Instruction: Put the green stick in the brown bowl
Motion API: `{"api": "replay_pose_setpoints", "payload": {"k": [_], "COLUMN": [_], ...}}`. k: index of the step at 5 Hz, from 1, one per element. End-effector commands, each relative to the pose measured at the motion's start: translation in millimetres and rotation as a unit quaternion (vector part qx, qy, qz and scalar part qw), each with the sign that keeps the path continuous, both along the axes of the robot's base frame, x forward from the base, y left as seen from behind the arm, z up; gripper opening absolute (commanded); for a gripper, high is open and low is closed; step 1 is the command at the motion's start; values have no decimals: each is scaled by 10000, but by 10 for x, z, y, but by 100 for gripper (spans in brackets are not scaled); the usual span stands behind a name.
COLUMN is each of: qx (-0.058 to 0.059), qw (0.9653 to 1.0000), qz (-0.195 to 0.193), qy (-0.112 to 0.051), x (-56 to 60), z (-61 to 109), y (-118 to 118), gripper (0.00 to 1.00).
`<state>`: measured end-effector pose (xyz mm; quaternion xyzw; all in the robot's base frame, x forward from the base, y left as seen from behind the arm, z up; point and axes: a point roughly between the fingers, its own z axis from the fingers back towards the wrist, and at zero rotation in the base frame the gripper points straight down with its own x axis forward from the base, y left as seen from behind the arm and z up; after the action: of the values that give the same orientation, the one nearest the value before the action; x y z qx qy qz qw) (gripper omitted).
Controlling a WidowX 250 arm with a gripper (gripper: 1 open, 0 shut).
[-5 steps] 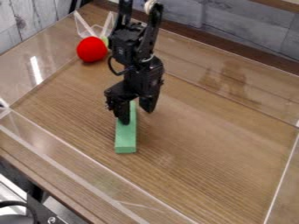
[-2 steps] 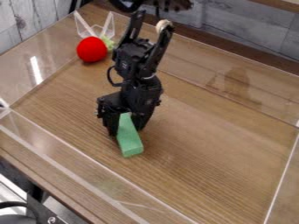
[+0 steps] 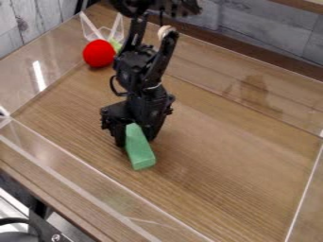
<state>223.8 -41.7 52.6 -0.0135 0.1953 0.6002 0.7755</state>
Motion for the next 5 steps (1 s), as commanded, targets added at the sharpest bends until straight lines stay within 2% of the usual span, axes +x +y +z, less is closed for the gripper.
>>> {"api": "replay_pose_setpoints", "payload": {"k": [1, 3, 4, 5], "qx": [-25, -104, -114, -158], "qw": [9999, 9996, 9998, 9996], "qz": [119, 250, 151, 227], "qy": [-39, 57, 72, 105], "x": [10, 88, 124, 119], "z": [-59, -148, -293, -137], "y": [30, 197, 225, 222], "gripper": [0, 0, 0, 0]}}
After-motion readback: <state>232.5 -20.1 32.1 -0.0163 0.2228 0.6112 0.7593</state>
